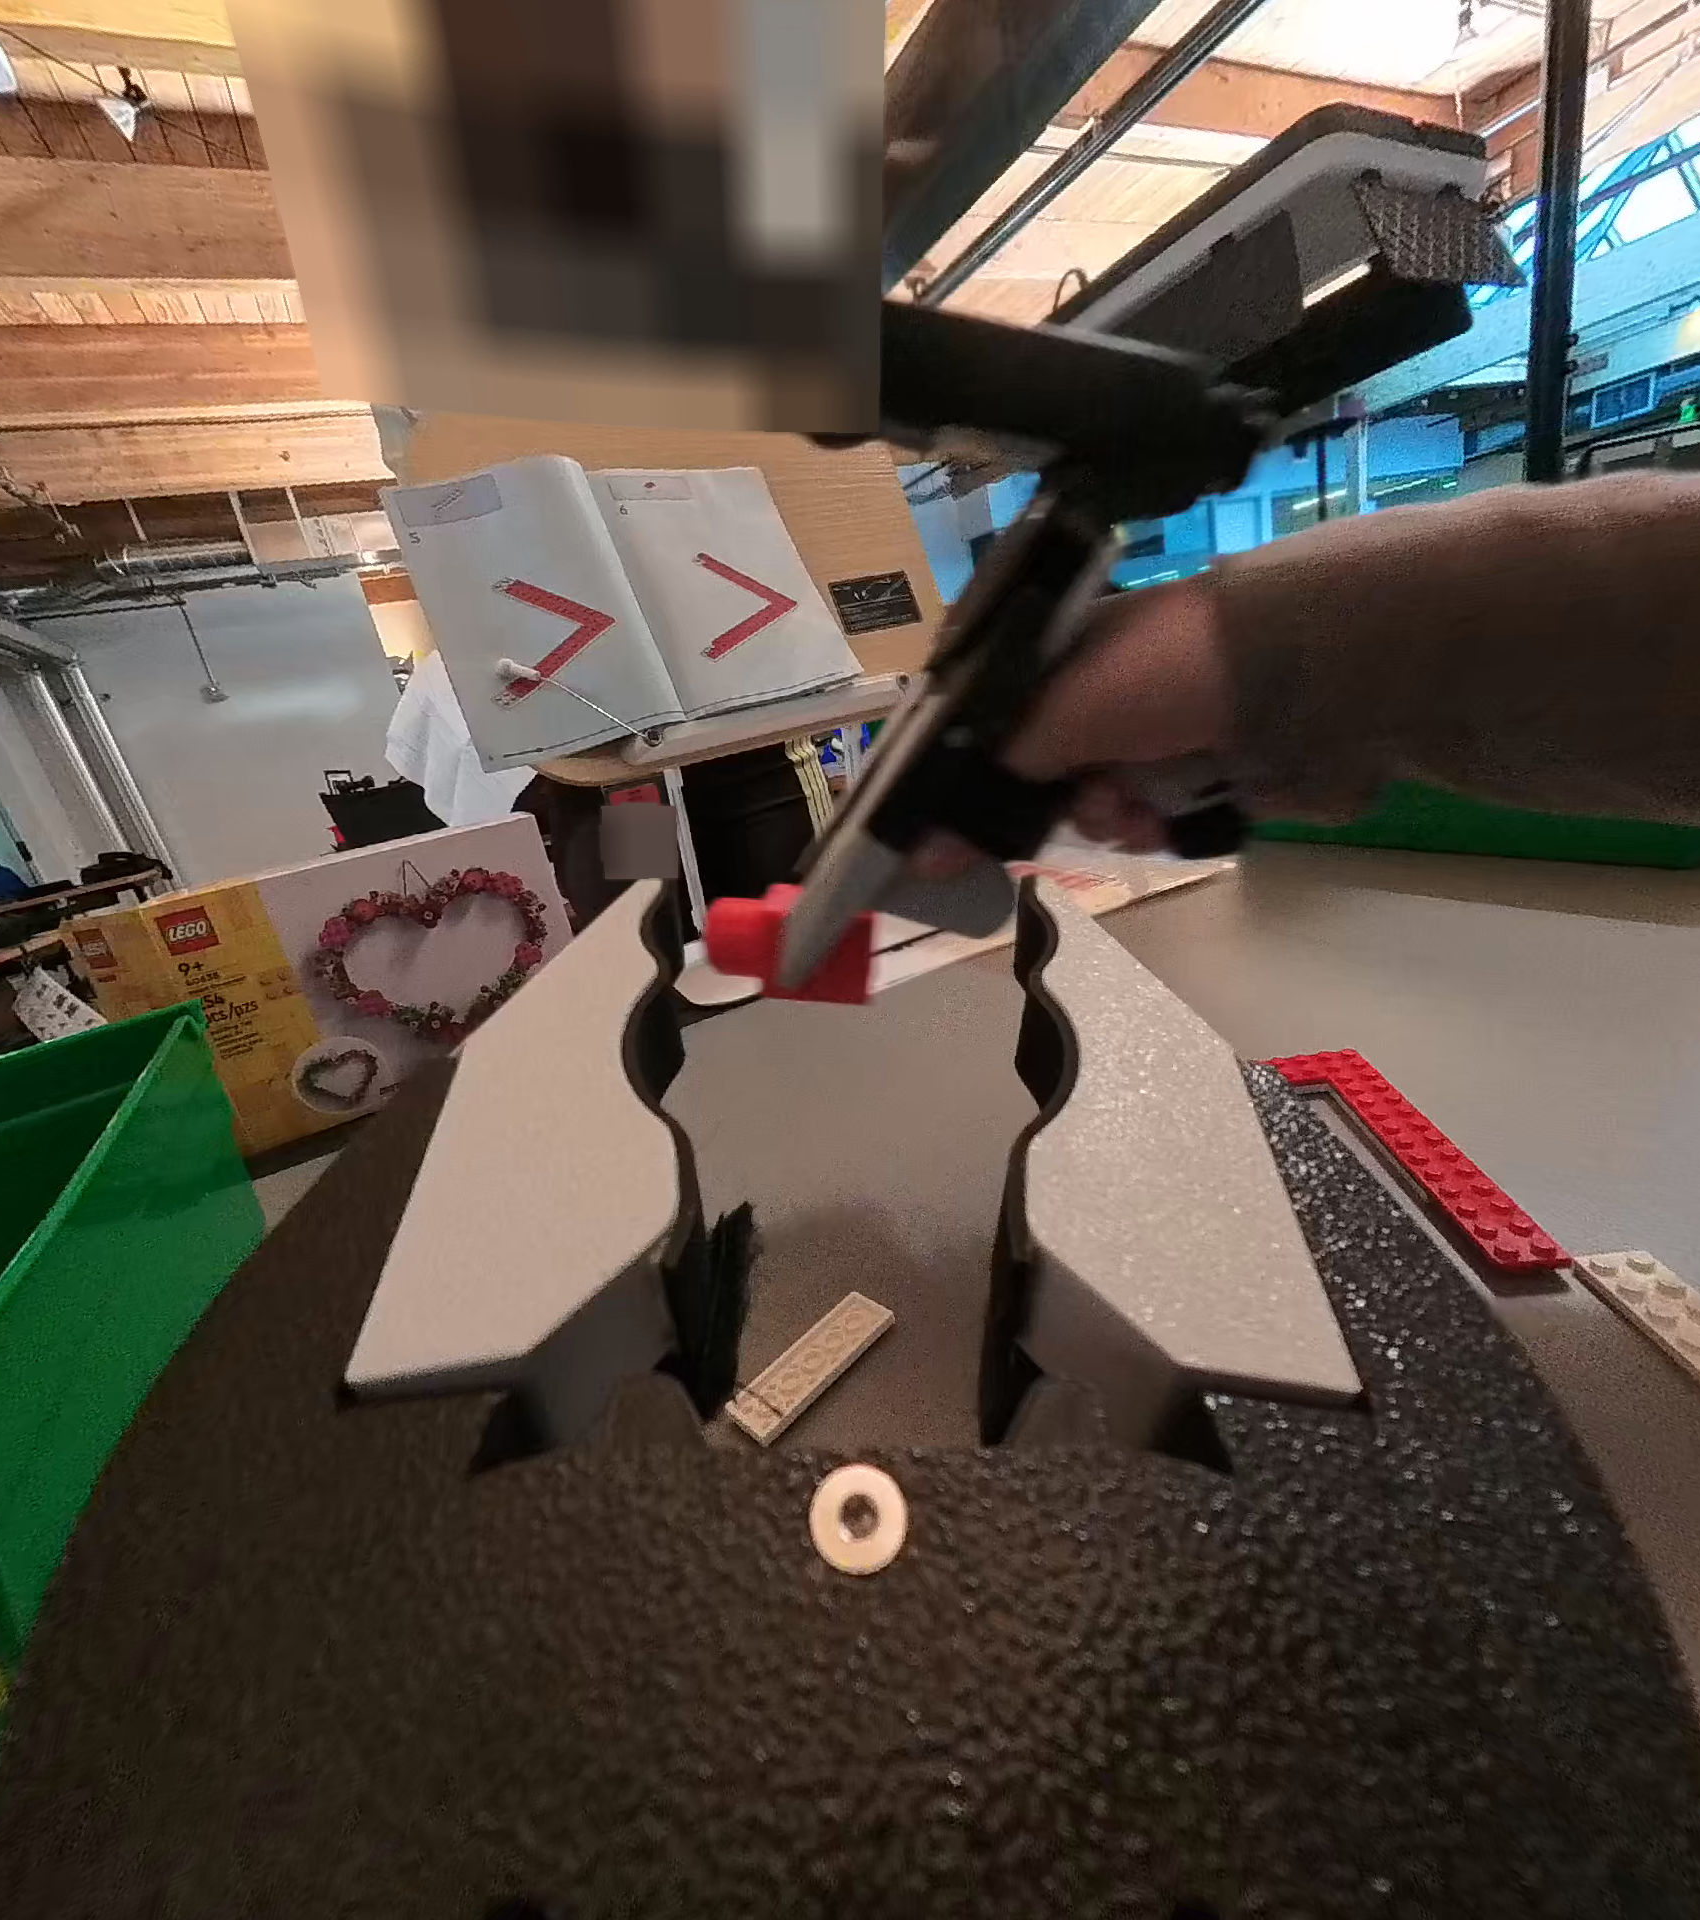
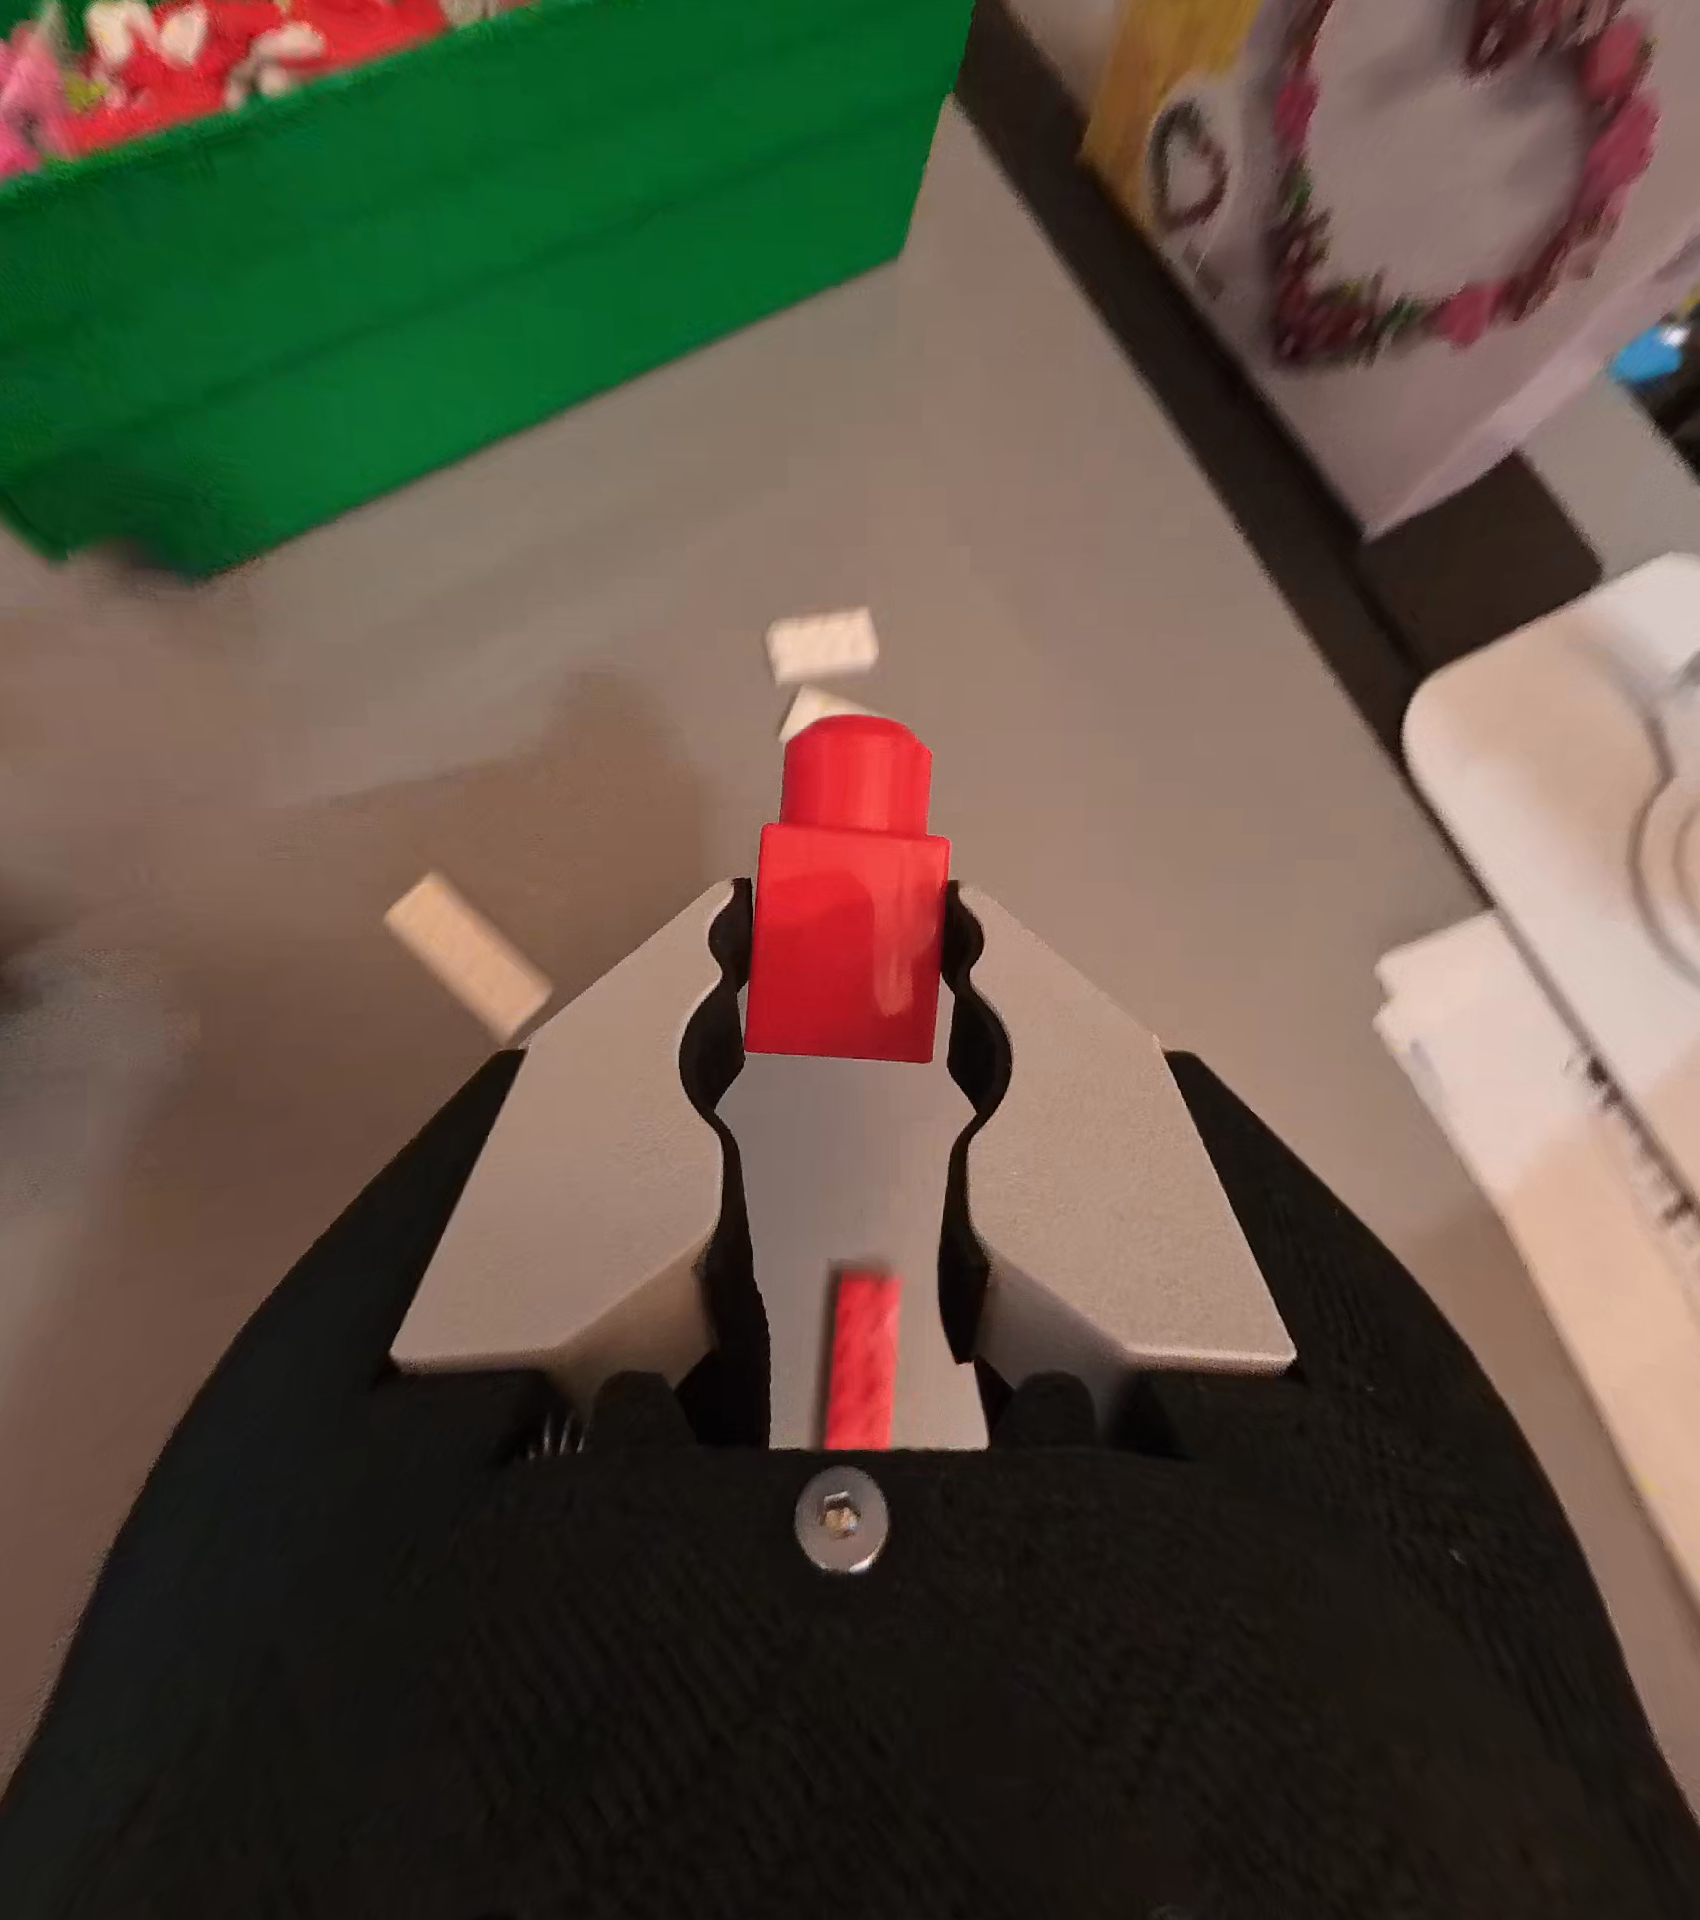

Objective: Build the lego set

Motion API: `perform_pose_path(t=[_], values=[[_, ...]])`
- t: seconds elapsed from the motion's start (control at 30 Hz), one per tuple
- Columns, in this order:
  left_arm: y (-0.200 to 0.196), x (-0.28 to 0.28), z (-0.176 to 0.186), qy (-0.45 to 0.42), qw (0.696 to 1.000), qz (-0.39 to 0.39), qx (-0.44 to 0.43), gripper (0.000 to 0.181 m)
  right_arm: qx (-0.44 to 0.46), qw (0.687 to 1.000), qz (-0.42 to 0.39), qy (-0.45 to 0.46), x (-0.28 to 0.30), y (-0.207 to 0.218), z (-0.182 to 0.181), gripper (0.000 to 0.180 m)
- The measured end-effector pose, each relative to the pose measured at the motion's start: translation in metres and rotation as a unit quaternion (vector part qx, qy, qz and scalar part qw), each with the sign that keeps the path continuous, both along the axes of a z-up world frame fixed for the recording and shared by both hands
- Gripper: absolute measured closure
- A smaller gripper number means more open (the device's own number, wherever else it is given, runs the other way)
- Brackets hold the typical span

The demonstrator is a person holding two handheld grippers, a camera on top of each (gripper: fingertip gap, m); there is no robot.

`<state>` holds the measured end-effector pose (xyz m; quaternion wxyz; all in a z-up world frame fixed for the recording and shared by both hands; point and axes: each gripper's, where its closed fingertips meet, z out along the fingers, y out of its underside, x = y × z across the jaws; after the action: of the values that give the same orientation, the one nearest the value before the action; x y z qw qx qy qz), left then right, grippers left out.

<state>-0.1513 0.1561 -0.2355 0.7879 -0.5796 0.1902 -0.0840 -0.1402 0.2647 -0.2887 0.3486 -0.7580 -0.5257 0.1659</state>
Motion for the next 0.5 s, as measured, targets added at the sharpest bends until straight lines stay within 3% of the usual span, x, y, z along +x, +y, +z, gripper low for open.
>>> perform_pose_path(t=[0.2,0.5], values=[[0.007,-0.003,-0.002,-0.022,1.000,-0.006,-0.016,0.118,0.005,1.000,0.018,-0.001,-0.085,0.083,0.002,0.145],[0.010,0.002,-0.004,-0.011,1.000,-0.011,-0.024,0.119,-0.045,0.996,0.053,-0.048,-0.196,0.151,-0.043,0.145]])
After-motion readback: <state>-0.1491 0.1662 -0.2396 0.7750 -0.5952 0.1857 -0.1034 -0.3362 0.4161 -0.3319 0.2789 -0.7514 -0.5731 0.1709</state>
